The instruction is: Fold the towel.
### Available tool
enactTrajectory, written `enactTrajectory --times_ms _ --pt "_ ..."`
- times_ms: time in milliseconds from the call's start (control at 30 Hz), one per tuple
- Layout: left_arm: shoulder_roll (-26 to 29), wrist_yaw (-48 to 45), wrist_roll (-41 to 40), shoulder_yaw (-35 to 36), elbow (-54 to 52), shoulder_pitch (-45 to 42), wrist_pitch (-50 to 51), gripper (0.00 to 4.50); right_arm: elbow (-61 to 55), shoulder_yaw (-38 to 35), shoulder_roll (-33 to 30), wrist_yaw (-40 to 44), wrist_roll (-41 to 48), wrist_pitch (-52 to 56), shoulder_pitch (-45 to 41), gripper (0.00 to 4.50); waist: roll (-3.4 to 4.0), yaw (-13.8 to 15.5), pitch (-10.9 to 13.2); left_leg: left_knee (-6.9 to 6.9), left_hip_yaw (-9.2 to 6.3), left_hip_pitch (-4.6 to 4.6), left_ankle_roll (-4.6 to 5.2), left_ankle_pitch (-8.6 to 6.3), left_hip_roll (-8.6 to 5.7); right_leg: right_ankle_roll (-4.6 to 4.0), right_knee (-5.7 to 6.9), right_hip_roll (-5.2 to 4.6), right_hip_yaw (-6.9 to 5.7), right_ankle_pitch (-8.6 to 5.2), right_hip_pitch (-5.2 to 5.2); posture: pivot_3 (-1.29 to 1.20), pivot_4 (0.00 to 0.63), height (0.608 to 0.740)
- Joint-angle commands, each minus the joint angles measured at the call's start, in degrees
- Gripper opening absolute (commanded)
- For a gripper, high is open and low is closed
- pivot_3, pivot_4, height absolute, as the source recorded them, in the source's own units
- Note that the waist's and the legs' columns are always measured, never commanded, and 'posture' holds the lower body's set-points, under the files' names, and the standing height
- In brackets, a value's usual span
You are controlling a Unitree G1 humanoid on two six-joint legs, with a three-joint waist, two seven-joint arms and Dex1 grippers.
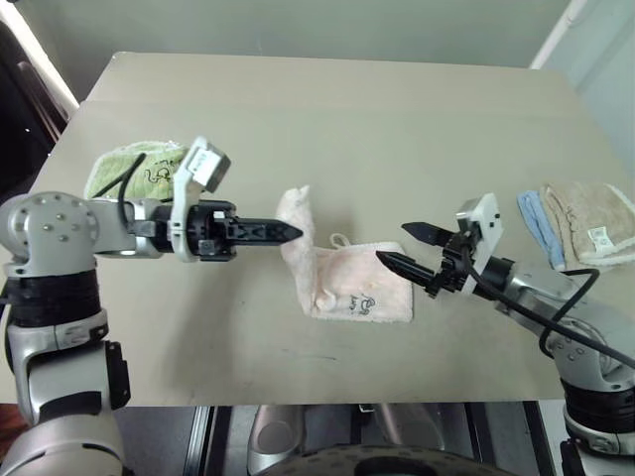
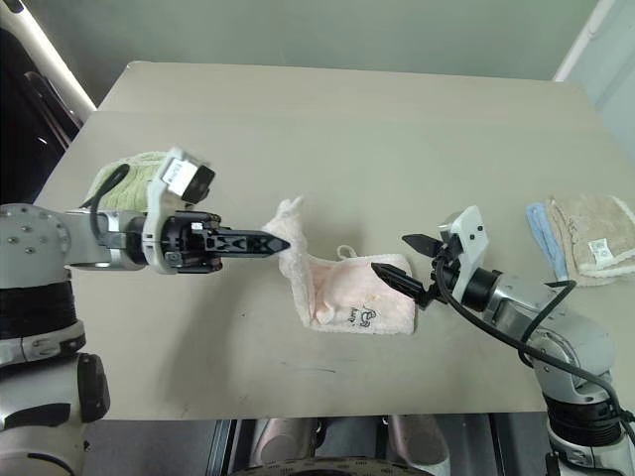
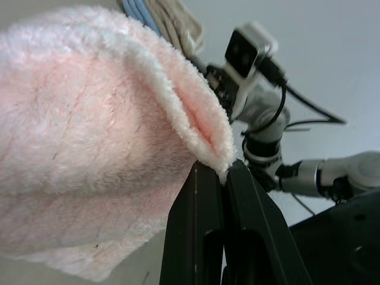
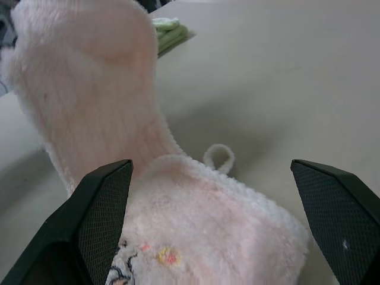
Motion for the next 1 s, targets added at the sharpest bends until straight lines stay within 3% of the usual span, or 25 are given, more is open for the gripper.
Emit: enactTrajectory --times_ms 33,500,1000 --pt "-2.52 -0.67 1.31 -3.54 -0.96 -1.5 -2.08 0.01 -2.24 -3.55 -0.97 -1.27 1.32 -0.01 0.42 4.5 -0.04 0.07 0.06 0.0 -0.01 0.14 0.02 0.01 -0.01 0.0 0.0 0.0 0.0 0.0 0.15 0.0 0.15 0.697" --pt "-9.43 -10.08 13.62 -19.38 5.64 -4.16 -15.45 0.01 -5.16 -7.1 -1.56 -4.78 2.99 1.16 2.83 4.5 -0.07 0.49 0.09 0.01 -0.05 0.23 0.06 -0.02 -0.08 0.11 -0.2 -0.02 0.01 -0.05 0.38 0.0 0.15 0.697" --pt "-19.38 -11.67 19.98 -24.89 8.6 -5.85 -18.65 0.01 -6.74 -8.97 -1.81 -8.24 4.98 1.9 3.39 4.5 -0.06 1.05 0.09 0.0 0.03 -0.03 0.53 -0.16 -0.28 1.16 -0.91 -0.34 0.02 0.35 0.46 0.0 0.15 0.697"
